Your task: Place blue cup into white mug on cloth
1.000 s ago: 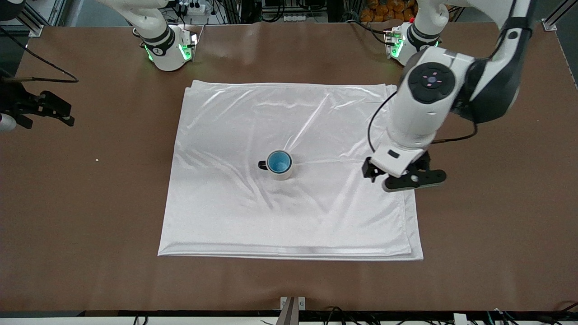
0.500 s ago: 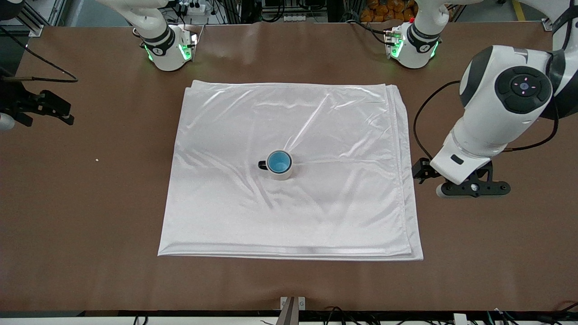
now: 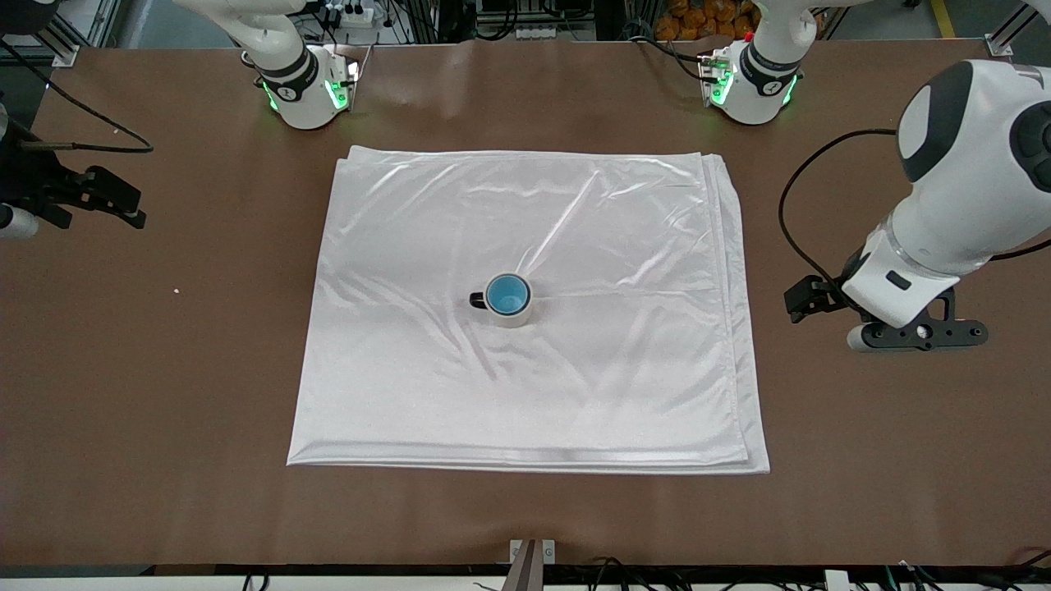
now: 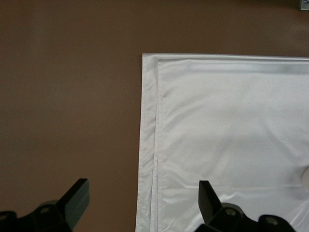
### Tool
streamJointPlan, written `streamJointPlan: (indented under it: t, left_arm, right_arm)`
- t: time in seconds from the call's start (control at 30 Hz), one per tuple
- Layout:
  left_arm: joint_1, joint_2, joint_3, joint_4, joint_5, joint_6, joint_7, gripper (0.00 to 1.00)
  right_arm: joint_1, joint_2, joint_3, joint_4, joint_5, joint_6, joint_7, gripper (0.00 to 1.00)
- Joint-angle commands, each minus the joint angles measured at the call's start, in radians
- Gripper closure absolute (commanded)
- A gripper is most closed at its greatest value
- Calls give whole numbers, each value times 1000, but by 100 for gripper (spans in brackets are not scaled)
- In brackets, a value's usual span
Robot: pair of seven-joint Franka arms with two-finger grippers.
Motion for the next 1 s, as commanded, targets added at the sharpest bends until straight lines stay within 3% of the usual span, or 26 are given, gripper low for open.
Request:
streamJointPlan:
  t: [0.0, 0.57, 0.8, 0.97]
  left_arm:
    - [14, -40, -2, -24, -33, -17, 18, 0]
    - [49, -105, 10, -28, -32, -85, 16, 0]
    - [-12, -121, 114, -31, -36, -103, 113, 0]
    - [-9, -137, 162, -33, -105, -102, 214, 0]
  right_arm:
    - [4, -22, 4, -19, 9, 2, 26, 0]
    - [4, -27, 10, -18, -2, 7, 52, 0]
    - [7, -27, 25, -19, -1, 11, 53, 0]
    - [7, -31, 25, -23, 1, 4, 55, 0]
